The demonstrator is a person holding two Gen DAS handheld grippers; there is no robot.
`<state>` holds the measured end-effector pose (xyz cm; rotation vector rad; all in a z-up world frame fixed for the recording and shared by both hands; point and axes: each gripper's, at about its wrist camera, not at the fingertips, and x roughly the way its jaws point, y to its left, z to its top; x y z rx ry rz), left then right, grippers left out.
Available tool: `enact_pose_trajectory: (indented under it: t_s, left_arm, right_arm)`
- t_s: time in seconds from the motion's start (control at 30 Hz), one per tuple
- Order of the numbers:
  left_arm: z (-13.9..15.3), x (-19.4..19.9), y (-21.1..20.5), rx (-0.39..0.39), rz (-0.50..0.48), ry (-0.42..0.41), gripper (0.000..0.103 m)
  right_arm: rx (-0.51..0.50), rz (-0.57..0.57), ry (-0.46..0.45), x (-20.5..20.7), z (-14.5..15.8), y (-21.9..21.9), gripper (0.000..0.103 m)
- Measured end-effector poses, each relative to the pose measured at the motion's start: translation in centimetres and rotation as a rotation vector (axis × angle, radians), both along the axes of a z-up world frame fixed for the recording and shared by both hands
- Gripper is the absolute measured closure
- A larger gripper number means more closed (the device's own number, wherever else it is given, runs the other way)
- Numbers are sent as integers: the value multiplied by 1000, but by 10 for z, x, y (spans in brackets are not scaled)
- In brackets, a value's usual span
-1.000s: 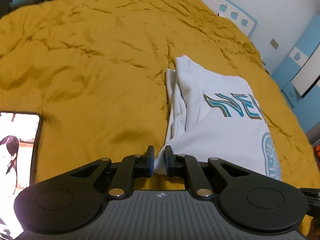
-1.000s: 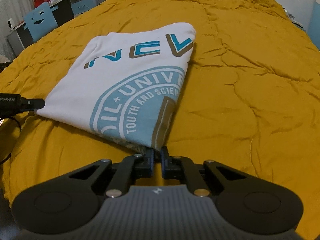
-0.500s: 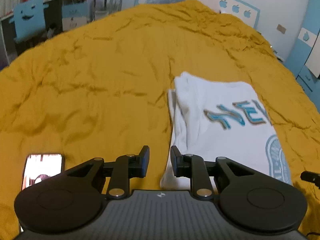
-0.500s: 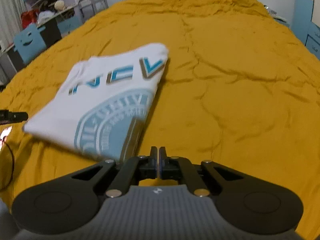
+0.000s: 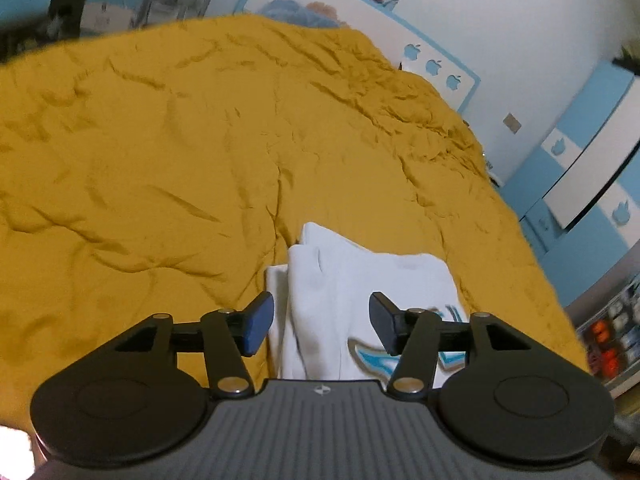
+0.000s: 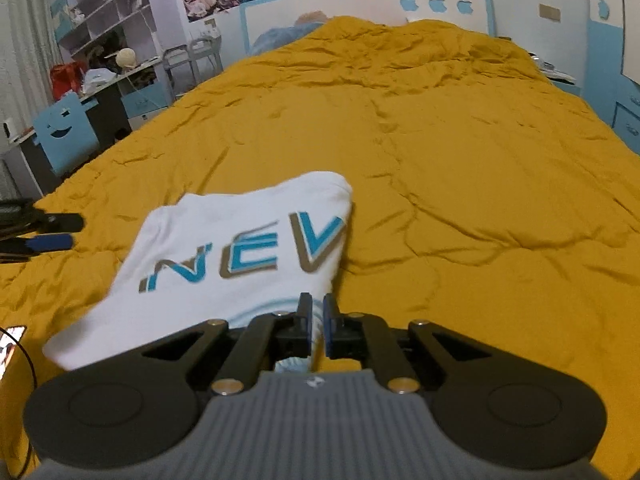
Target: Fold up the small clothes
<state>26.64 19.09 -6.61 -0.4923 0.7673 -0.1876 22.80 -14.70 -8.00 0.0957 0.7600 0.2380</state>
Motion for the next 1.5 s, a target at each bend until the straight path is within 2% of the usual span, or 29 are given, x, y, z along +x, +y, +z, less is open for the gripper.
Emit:
enact_pose_trajectory:
  t_s: [0.2, 0.27, 0.3, 0.33, 0.4, 0.5, 0.57, 0.63, 0.73, 0.83, 0.9, 0.97, 1.07, 1.13, 1.17, 1.2, 1.33, 1.43, 1.5]
  left_arm:
    - [-34, 49, 6, -107, 29, 55, 41]
    - [-41, 60, 2, -109, 25, 70, 60]
    - [-45, 66, -1, -96, 16, 84, 78]
    - [-48, 70, -4, -85, 1, 91, 89]
    - [-48, 69, -9, -58, -22, 60, 99]
    - [-35, 58, -10, -34, -34, -58, 100]
    - [-28, 56, -8, 4, -35, -100, 100]
    - [-32, 63, -10, 57, -53, -73, 100]
    - [-54, 74, -13, 123, -59, 4, 100]
    - [-71, 80, -11, 106, -44, 54, 99]
    - [-70, 78, -10, 105, -38, 56, 96]
    - [-64, 75, -3, 73, -13, 60, 87]
    - [-51, 73, 14, -43, 39, 73, 63]
    - [-45, 66, 23, -95, 47, 71, 25]
    - [-44, 65, 26, -119, 46, 73, 21]
    - [-45, 65, 28, -146, 46, 87, 19]
    - [-70, 70, 44, -350, 60, 201, 15]
    - [-89, 77, 47, -370, 72, 259, 15]
    - [-96, 81, 47, -388, 70, 271, 15]
  right_arm:
    - [11, -2, 10, 30, -12, 8, 102]
    - [14, -10, 20, 39, -17, 7, 102]
    - [11, -15, 26, 42, -20, 7, 101]
    - [10, -19, 33, 45, -23, 6, 101]
    - [7, -29, 41, 49, -27, 2, 101]
    - [11, -52, 50, 53, -32, -7, 101]
    - [17, -66, 59, 57, -36, -12, 99]
    - [30, -67, 64, 58, -38, -15, 99]
    - [42, -45, 70, 59, -41, -12, 99]
    - [50, -36, 84, 58, -45, -10, 99]
    - [48, -34, 90, 56, -47, -11, 99]
    - [45, -34, 93, 55, -48, -14, 99]
    - [56, -38, 92, 56, -46, -20, 98]
    - [87, -38, 98, 58, -44, -23, 80]
    - [110, -38, 103, 60, -43, -25, 63]
    - [148, -40, 111, 63, -43, -27, 58]
    - [374, -105, 202, 80, -55, -46, 56]
    - [505, -145, 260, 92, -67, -54, 56]
    - [538, -146, 289, 101, -74, -53, 55]
